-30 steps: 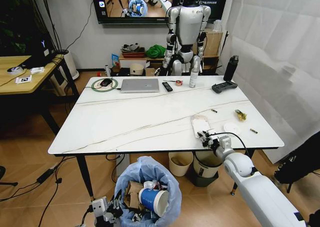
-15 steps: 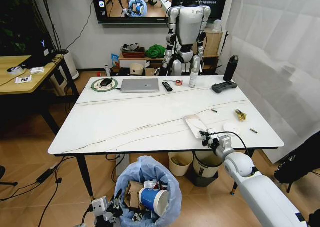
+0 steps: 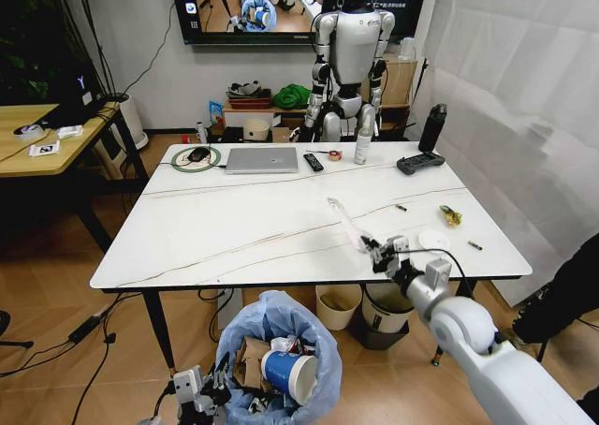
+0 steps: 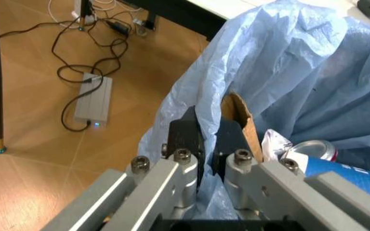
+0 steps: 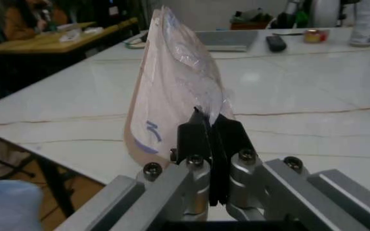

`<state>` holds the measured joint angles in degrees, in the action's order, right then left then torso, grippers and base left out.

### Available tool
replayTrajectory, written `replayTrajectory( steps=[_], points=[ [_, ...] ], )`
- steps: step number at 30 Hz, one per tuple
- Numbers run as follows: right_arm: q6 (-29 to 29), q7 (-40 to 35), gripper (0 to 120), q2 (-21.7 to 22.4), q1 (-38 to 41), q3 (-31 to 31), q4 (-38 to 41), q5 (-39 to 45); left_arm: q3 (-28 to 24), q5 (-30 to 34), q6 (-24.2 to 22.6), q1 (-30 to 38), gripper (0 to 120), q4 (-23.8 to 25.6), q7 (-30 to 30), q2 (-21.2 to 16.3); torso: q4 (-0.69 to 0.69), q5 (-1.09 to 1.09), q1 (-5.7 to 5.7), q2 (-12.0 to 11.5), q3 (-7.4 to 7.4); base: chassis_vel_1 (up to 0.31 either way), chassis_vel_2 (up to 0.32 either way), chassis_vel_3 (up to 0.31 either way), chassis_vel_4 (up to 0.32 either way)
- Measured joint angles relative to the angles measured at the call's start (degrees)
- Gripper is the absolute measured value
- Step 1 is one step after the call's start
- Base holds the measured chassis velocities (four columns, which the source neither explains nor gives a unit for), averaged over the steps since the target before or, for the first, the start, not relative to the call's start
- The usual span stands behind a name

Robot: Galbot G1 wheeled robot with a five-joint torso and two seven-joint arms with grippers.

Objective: Pick up the trash bin and place the trash from the table into it.

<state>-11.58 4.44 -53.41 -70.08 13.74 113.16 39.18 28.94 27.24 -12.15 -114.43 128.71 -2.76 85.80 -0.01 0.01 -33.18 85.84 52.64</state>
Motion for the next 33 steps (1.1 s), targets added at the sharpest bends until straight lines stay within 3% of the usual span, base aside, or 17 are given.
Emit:
replayTrajectory(
  steps=[4, 10, 22, 33],
  points=[
    [2.2, 3.7, 0, 3.2, -5.0, -1.2, 9.3, 6.1, 0.4, 0.4, -0.1, 0.0, 0, 0.2, 0.0, -0.3, -0.01, 0.01, 0.01, 0.0, 0.00, 0.000, 0.000, 0.000, 0.000],
    [3.3, 7.9, 0, 5.2, -4.3, -3.7, 13.1, 8.8, 1.1, 0.8, -0.5, 0.0, 0, 0.7, 0.0, -0.5, 0.01, -0.01, 0.00, 0.0, 0.00, 0.000, 0.000, 0.000, 0.000],
    [4.4, 17.6, 0, 11.8, -0.1, -12.9, 10.4, 5.2, 2.3, 2.3, -2.3, 0.2, 0, 2.4, -0.2, -2.4, 0.01, 0.00, 0.00, 0.0, 0.00, 0.000, 0.000, 0.000, 0.000],
    [4.6, 22.3, 0, 13.8, 2.0, -15.2, 9.4, 3.6, 2.4, 2.6, -2.6, 0.2, 0, 2.8, -0.2, -2.3, 0.00, -0.01, 0.00, 0.0, 0.01, 0.000, 0.000, 0.000, 0.000]
  ],
)
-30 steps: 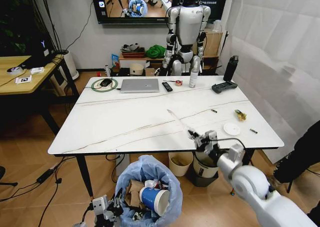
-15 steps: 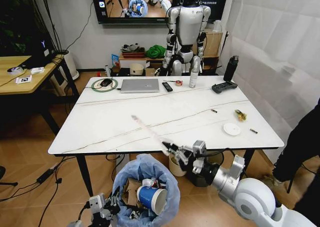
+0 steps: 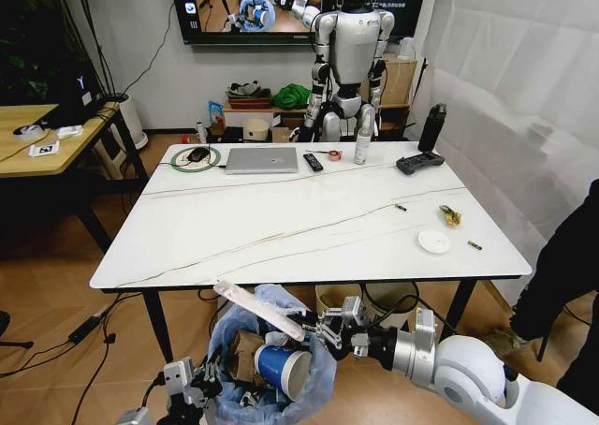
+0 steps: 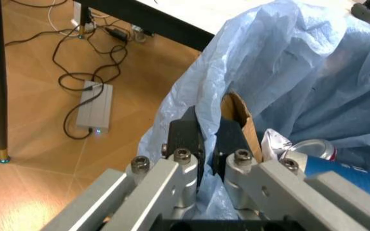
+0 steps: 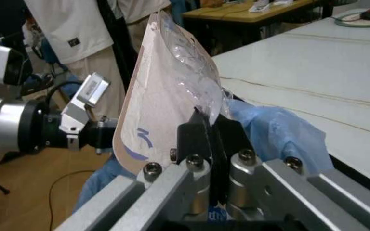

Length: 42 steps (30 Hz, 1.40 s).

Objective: Pick up the trash bin and place the trash from the table into it.

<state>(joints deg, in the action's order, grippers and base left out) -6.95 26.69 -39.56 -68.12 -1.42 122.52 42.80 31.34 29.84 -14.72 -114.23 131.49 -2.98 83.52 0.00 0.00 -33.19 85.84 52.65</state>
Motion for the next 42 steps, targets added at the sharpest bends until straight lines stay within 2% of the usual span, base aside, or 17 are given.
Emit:
replayTrajectory(
  steps=[18, 33, 42],
  points=[
    [1.9, 1.3, 0, 0.6, -3.1, 0.4, 1.2, -2.7, 0.0, 0.5, -0.4, 0.0, 0, 0.6, -0.1, 0.0, 0.00, 0.00, 0.00, 0.0, 0.00, 0.000, 0.000, 0.000, 0.000],
    [1.8, 2.9, 0, 5.7, 1.1, -3.5, 2.0, -3.0, 0.3, 1.0, -0.8, -0.3, 0, 1.1, -0.1, -0.9, 0.00, 0.00, 0.00, 0.0, 0.00, 0.000, 0.000, 0.000, 0.000],
    [2.2, 2.9, 0, 5.2, 4.1, -5.7, 1.0, -3.0, -0.1, 0.7, -0.9, -0.4, 0, 1.1, -0.1, -0.4, 0.00, -0.01, 0.00, 0.0, 0.00, 0.000, 0.000, 0.000, 0.000]
  ],
)
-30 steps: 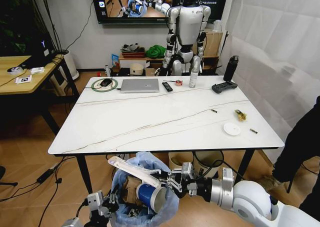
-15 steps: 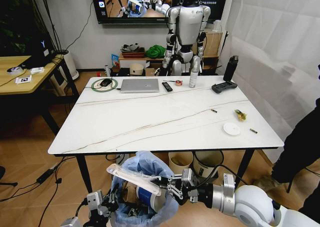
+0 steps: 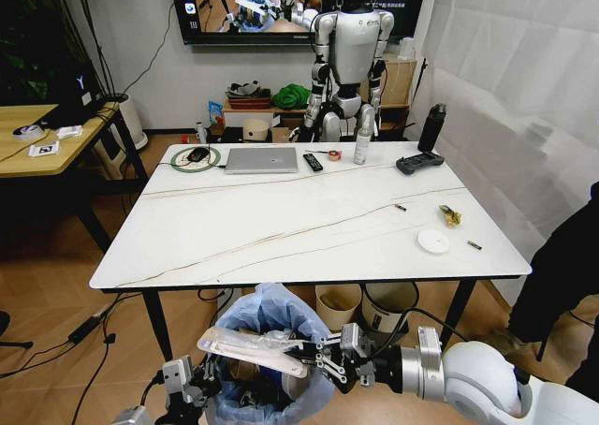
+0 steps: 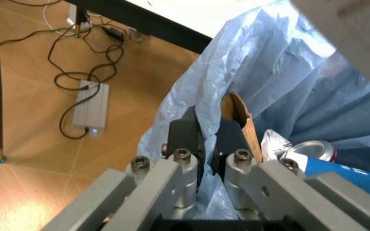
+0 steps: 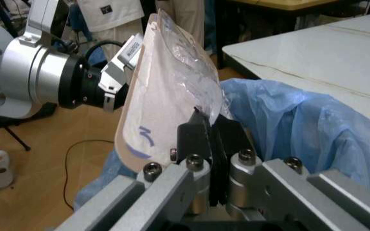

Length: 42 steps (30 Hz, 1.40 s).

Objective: Pick up the trash bin and place the trash from the table into it.

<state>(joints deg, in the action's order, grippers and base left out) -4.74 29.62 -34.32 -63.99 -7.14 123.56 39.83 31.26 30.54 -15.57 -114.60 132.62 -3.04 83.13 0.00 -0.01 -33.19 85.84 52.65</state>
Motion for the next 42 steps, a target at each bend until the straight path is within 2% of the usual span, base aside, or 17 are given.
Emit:
replayTrajectory(
  steps=[11, 16, 18, 22, 23, 24, 27, 29, 33, 34, 38, 42],
  points=[
    [1.3, -0.7, 1, -0.9, -0.3, -0.3, -1.1, -0.8, -0.2, 0.0, -0.2, -0.2, 0, 0.5, -0.1, 0.0, 0.00, 0.00, 0.00, 0.0, 0.00, 0.000, 0.000, 0.000, 0.000],
    [2.3, -1.2, 23, -1.2, -1.7, 0.6, -1.7, -2.1, -0.5, 0.0, -0.2, -0.9, 0, 1.0, -0.2, 0.0, 0.00, 0.01, 0.00, 0.0, 0.00, 0.000, 0.000, 0.000, 0.000],
    [2.4, -1.2, 26, -1.2, -2.0, 0.8, -1.7, -2.2, -0.5, 0.0, -0.2, -1.0, 0, 1.1, -0.3, 0.0, 0.00, 0.01, 0.00, 0.0, 0.00, 0.000, 0.000, 0.000, 0.000],
    [2.8, -1.3, 41, -1.4, -2.9, 1.5, -1.5, -2.7, -0.7, 0.0, -0.5, -1.3, 0, 1.3, -0.7, -0.1, 0.00, 0.00, 0.00, 0.0, 0.00, 0.000, 0.000, 0.000, 0.000],
    [2.9, -1.4, 48, -1.4, -3.0, 1.7, -1.4, -2.8, -0.7, 0.0, -0.6, -1.4, 0, 1.3, -0.8, -0.1, 0.00, 0.01, 0.00, 0.0, 0.00, 0.000, 0.000, 0.000, 0.000],
    [2.9, -1.4, 48, -1.4, -3.0, 1.7, -1.4, -2.8, -0.7, 0.0, -0.6, -1.4, 0, 1.3, -0.8, -0.1, 0.00, 0.01, 0.00, 0.0, 0.00, 0.000, 0.000, 0.000, 0.000],
    [3.2, -1.4, 64, -1.4, -3.3, 1.9, -1.2, -2.8, -0.7, 0.0, -0.7, -1.6, 0, 1.3, -0.9, -0.1, 0.00, 0.01, 0.00, 0.0, 0.00, 0.000, 0.000, 0.000, 0.000],
    [3.3, -1.4, 67, -1.4, -3.3, 1.9, -1.1, -2.8, -0.6, 0.0, -0.7, -1.7, 0, 1.3, -1.0, -0.1, 0.00, 0.01, 0.00, 0.0, 0.00, 0.000, 0.000, 0.000, 0.000],
    [3.5, -1.8, 85, -1.3, -3.6, 2.1, -0.8, -2.8, -0.5, 0.0, -0.9, -1.8, 0, 1.3, -1.1, -0.3, 0.00, 0.00, 0.00, 0.0, 0.00, 0.000, 0.000, 0.000, 0.000],
    [3.5, -1.8, 85, -1.3, -3.6, 2.1, -0.8, -2.8, -0.5, 0.0, -0.9, -1.8, 0, 1.3, -1.1, -0.3, 0.00, 0.00, 0.00, 0.0, 0.00, 0.000, 0.000, 0.000, 0.000],
    [3.5, -2.2, 99, -1.0, -3.9, 2.3, -0.5, -3.1, -0.4, 0.0, -0.9, -1.5, 0, 1.2, -1.2, -0.3, 0.00, 0.01, 0.00, 0.0, 0.00, 0.000, 0.000, 0.000, 0.000],
    [3.6, -2.8, 100, -1.4, -3.9, 2.2, -0.7, -3.3, -0.6, 0.0, -0.9, -1.3, 0, 1.1, -1.2, -0.3, 0.00, 0.01, 0.00, 0.0, 0.00, 0.000, 0.000, 0.000, 0.000]
  ],
)
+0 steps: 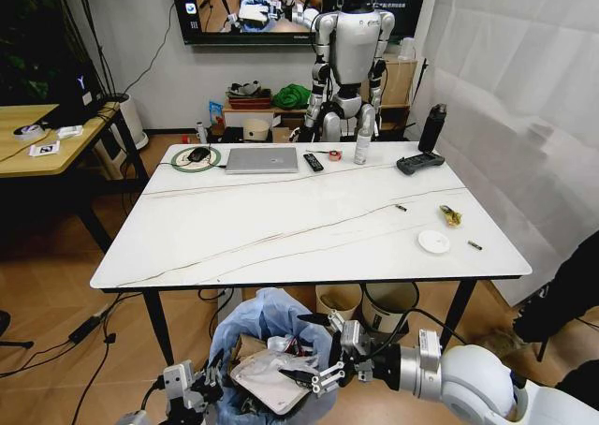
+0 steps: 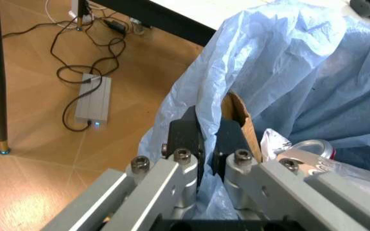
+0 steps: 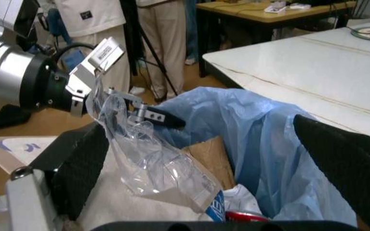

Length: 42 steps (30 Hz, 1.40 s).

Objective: Pick up the trash bin and place the trash from the table into it.

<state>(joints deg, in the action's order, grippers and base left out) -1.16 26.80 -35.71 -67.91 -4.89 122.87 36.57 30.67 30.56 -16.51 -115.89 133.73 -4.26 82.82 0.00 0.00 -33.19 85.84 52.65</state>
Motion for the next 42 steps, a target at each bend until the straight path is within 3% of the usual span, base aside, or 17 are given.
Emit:
replayTrajectory(
  steps=[11, 17, 28, 42],
  points=[
    [0.2, -2.1, 100, 0.5, -0.7, -0.1, -0.1, -1.7, 0.3, 0.2, -0.1, 0.6, 0, -0.5, -0.1, -0.3, 0.00, 0.00, 0.00, 0.0, 0.00, 0.000, 0.000, 0.000, 0.000],
    [-5.6, -8.0, 100, -0.2, 0.9, -0.9, 2.4, -0.4, 0.0, 0.1, 0.0, 0.9, 0, -1.0, -0.1, -0.4, 0.01, 0.01, 0.00, 0.0, 0.00, 0.000, 0.000, 0.000, 0.000],
    [-19.6, -19.0, 100, -1.4, 1.4, -1.4, 7.0, 14.5, 0.1, 0.4, -0.1, 1.3, 0, -1.3, 0.0, -0.8, 0.00, 0.00, 0.00, 0.0, 0.00, 0.000, 0.000, 0.000, 0.000],
    [-24.2, -26.8, 100, -0.1, -0.5, -1.5, 12.2, 25.4, -0.1, 0.2, -0.1, 1.3, 0, -1.6, 0.0, -0.3, -0.01, 0.00, 0.00, 0.0, 0.00, 0.000, 0.000, 0.000, 0.000]
  ],
)
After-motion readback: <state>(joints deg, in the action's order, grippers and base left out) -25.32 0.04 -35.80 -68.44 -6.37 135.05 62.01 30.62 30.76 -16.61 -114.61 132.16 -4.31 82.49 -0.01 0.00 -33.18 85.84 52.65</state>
